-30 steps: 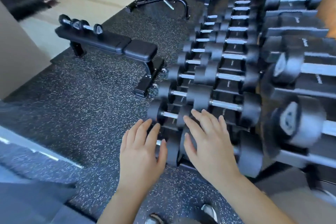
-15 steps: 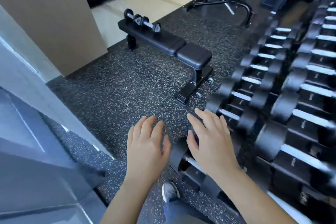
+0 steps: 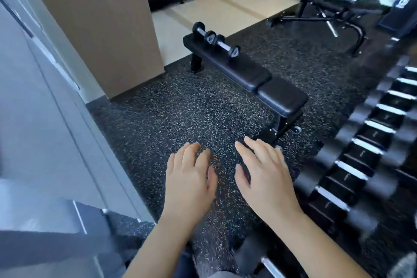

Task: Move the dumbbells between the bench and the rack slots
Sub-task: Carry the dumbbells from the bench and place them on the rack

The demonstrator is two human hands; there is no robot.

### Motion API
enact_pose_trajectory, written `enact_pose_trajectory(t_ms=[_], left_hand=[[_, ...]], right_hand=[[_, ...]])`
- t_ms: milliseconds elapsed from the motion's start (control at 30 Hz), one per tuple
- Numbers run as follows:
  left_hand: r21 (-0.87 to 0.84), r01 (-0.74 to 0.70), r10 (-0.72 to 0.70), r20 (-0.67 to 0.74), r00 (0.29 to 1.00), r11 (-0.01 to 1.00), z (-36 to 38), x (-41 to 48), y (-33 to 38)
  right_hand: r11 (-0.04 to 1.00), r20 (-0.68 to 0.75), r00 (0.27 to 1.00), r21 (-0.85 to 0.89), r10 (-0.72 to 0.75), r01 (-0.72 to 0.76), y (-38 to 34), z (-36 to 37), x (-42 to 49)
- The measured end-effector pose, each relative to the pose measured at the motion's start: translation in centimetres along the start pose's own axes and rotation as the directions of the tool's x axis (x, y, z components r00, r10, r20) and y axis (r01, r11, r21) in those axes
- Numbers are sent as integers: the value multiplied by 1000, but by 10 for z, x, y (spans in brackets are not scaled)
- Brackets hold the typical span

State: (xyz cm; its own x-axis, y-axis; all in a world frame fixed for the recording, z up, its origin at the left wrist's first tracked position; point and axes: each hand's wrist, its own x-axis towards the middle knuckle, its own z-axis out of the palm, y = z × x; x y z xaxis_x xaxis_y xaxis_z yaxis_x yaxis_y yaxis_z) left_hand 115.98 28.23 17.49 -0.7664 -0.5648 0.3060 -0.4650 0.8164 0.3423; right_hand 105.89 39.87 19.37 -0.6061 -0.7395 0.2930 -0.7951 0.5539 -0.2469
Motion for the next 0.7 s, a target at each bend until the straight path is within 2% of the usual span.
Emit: enact_pose_trajectory(t_ms=[167, 400, 700], left_hand=[[-25, 10, -9, 37, 999, 1000, 9, 74, -63], [-73, 28, -31, -31, 999, 997, 5, 189, -145], [-157, 51, -55, -23, 998, 986, 39, 286, -189]], right_hand=[[1000, -12, 1000, -12, 25, -25, -30, 39, 80], [998, -36, 997, 14, 61, -61, -75, 74, 198], [998, -3, 998, 7, 60, -60, -57, 117, 320]])
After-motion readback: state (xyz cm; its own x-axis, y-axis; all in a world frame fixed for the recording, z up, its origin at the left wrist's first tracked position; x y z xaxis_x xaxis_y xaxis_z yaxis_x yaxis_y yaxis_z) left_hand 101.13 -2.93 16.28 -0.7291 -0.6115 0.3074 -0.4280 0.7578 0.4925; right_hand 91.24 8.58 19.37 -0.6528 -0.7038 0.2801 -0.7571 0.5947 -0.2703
